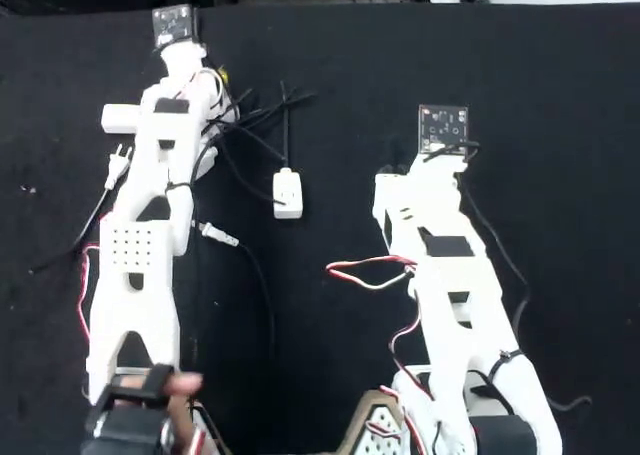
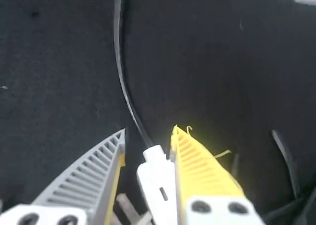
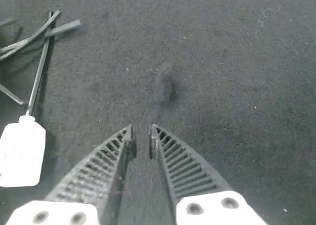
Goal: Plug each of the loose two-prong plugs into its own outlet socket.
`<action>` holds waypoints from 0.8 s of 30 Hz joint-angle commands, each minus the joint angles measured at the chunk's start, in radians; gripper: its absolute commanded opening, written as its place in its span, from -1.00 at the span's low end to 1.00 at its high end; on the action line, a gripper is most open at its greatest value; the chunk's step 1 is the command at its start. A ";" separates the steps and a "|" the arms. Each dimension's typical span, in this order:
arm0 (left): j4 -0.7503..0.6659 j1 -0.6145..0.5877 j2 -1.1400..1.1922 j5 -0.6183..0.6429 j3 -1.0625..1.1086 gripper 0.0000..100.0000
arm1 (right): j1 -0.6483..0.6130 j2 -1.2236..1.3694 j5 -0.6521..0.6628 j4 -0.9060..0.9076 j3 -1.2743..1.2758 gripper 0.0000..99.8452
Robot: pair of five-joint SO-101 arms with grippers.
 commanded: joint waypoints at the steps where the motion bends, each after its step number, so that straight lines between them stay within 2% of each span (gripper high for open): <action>1: 0.393 0.005 0.025 -0.138 -0.245 -0.68 | -0.015 0.004 -0.002 -0.025 -0.007 -0.90; 7: 0.689 -0.024 0.095 -0.267 -0.381 -0.68 | -0.015 0.004 -0.002 -0.025 -0.007 -0.90; 13: 0.924 -0.081 0.124 -0.322 -0.516 -0.69 | -0.015 0.004 -0.002 -0.025 -0.005 -0.90; 20: 1.132 -0.189 0.123 -0.439 -0.661 -0.69 | -0.015 0.004 -0.002 -0.025 -0.002 -0.90; 24: 1.138 -0.280 0.112 -0.456 -0.679 -0.69 | -0.015 0.004 -0.002 -0.025 -0.002 -0.90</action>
